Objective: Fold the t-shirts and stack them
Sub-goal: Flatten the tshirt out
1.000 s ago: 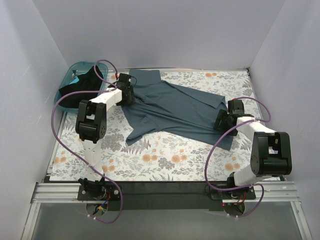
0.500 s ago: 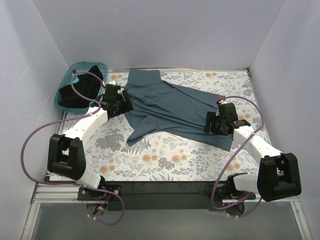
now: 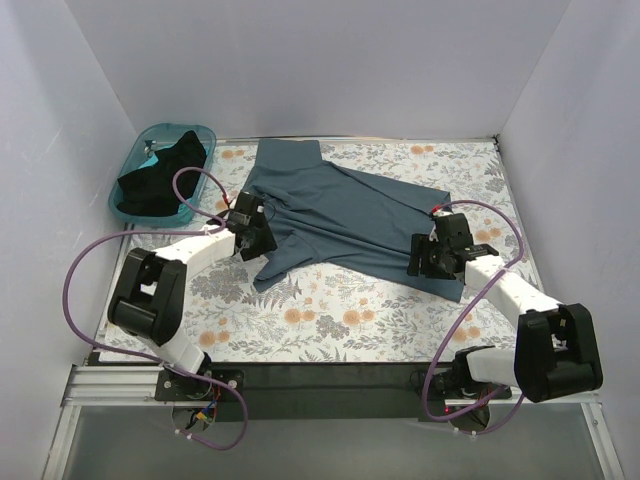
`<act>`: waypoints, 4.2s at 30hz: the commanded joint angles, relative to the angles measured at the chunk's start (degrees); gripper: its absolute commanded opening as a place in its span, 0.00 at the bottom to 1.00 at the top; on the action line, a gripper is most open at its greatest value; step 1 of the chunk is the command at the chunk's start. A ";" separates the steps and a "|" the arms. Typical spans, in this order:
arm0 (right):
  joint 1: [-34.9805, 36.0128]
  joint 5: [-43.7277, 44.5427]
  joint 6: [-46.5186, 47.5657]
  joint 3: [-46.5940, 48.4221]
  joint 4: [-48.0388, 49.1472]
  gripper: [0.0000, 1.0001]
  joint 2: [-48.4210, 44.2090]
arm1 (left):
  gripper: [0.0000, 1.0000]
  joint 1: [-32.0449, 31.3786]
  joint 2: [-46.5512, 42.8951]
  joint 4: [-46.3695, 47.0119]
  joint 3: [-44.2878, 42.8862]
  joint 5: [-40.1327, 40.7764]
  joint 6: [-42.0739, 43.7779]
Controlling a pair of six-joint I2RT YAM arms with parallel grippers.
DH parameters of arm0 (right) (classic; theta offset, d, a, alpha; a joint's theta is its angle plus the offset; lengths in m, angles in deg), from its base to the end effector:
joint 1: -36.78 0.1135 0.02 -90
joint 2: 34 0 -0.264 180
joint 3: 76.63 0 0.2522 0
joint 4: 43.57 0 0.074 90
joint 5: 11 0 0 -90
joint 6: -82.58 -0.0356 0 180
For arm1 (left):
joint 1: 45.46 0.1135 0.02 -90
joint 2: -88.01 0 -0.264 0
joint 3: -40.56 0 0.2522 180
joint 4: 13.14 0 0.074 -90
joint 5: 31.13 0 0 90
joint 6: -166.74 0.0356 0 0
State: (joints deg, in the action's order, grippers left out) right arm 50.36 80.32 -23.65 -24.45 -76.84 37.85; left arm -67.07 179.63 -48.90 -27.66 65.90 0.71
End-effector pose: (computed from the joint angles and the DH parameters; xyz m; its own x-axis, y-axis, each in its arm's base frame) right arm 0.2347 0.0559 0.1920 -0.8066 0.0926 -0.5838 0.0044 0.9886 0.1508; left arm 0.2944 -0.1119 0.1834 -0.4908 -0.8415 -0.2257 -0.7005 0.5352 -0.4721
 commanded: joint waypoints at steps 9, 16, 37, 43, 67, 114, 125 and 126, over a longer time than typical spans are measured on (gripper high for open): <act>0.21 0.79 2.34 -0.09 2.63 0.61 2.41 | 0.39 -0.72 7.08 1.78 -2.50 3.34 0.44; 0.04 2.45 1.64 -0.88 3.60 0.61 4.34 | 0.19 -2.48 8.93 1.70 -1.97 4.22 0.36; -3.83 11.07 -0.29 -2.30 0.35 0.63 9.53 | 0.00 -0.81 -6.55 -13.33 -10.48 28.82 18.54; -4.36 13.00 -0.30 0.16 -0.44 0.63 10.06 | 0.00 -0.81 -1.71 -15.70 -20.76 28.23 19.87; -2.69 6.68 1.11 4.93 -2.64 0.65 1.63 | 0.68 2.18 7.99 -7.79 -30.12 15.66 18.48; -2.42 13.61 -1.96 6.67 -18.55 0.65 -13.14 | 0.50 5.26 10.43 -2.61 -1.62 1.50 12.84; -3.74 18.98 -5.48 9.49 -23.38 0.98 -10.77 | 0.11 4.47 9.11 -2.26 1.63 -0.79 13.01; -4.26 19.59 -6.00 9.14 -23.38 0.98 -10.51 | 0.03 4.47 8.67 -2.26 1.81 -0.96 13.01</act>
State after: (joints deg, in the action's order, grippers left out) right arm 47.23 96.84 -27.26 -17.24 -98.22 26.73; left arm -61.78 187.15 -46.69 -29.56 69.81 14.16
